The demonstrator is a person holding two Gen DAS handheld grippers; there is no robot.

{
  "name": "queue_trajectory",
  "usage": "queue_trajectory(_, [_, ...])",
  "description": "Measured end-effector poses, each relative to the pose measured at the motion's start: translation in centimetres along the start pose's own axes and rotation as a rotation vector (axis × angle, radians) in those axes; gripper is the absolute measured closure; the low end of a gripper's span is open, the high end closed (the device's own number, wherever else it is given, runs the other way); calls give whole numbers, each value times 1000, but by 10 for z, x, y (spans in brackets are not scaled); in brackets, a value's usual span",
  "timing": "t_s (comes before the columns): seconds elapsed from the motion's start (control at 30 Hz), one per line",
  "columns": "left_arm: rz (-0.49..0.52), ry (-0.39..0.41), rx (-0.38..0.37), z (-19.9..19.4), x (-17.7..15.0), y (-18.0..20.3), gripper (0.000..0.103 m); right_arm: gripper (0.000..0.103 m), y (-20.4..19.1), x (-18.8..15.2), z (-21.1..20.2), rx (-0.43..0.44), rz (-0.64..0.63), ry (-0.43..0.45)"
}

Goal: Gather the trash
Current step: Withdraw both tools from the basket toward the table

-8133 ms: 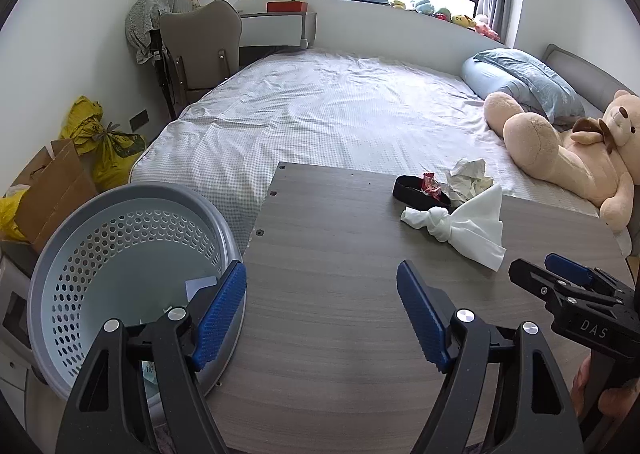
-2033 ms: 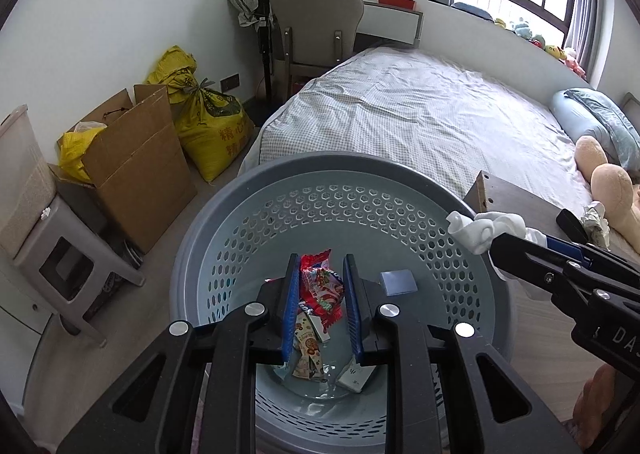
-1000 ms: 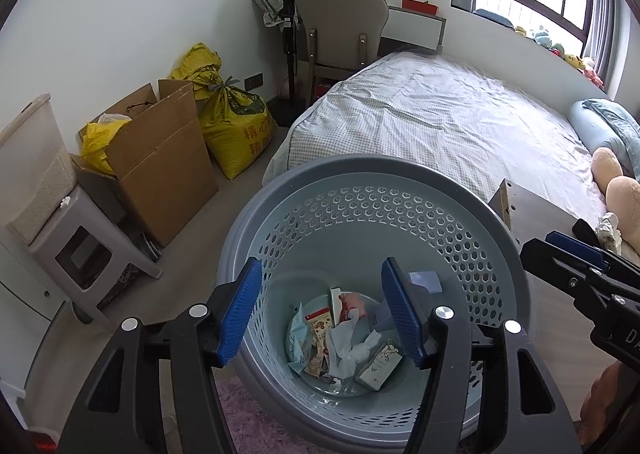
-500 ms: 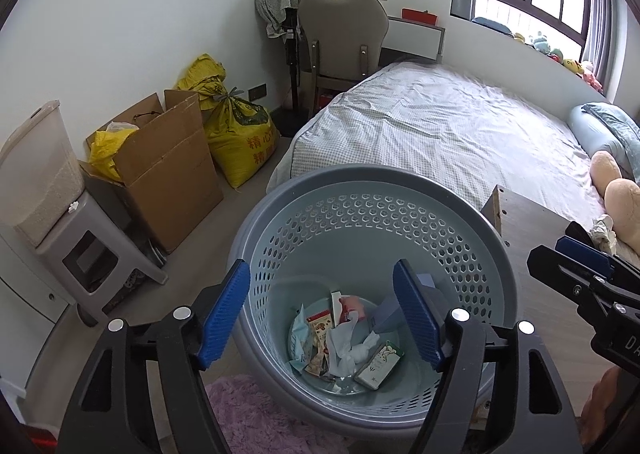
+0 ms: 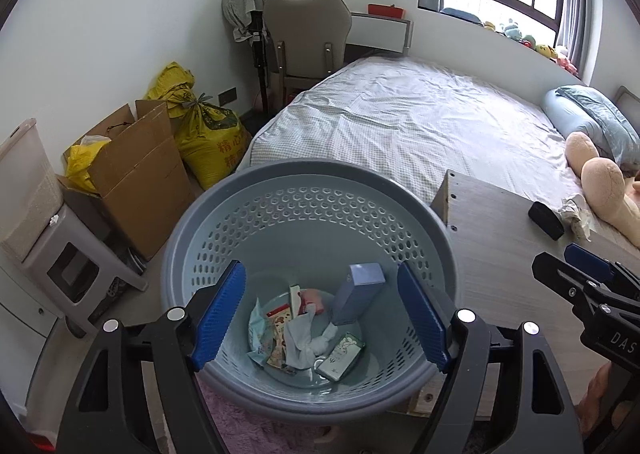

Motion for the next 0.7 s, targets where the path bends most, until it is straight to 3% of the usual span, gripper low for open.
queue_trajectory(0.43, [82, -38, -109, 20, 7, 95, 28, 18, 132, -7, -27, -223, 124, 20])
queue_trajectory(0.7, [116, -56, -144, 48, 24, 160, 28, 17, 189, 16, -18, -263, 131, 27])
Point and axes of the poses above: each gripper's, at about its wrist camera, not at the fingertips, and z roughly the way its jaws point, y to its right, x to its top, the point moved 3 cm from there along z, roughly the way its jaws point, and after that the axes turned 7 degrees about y, right-handed, at the moved point
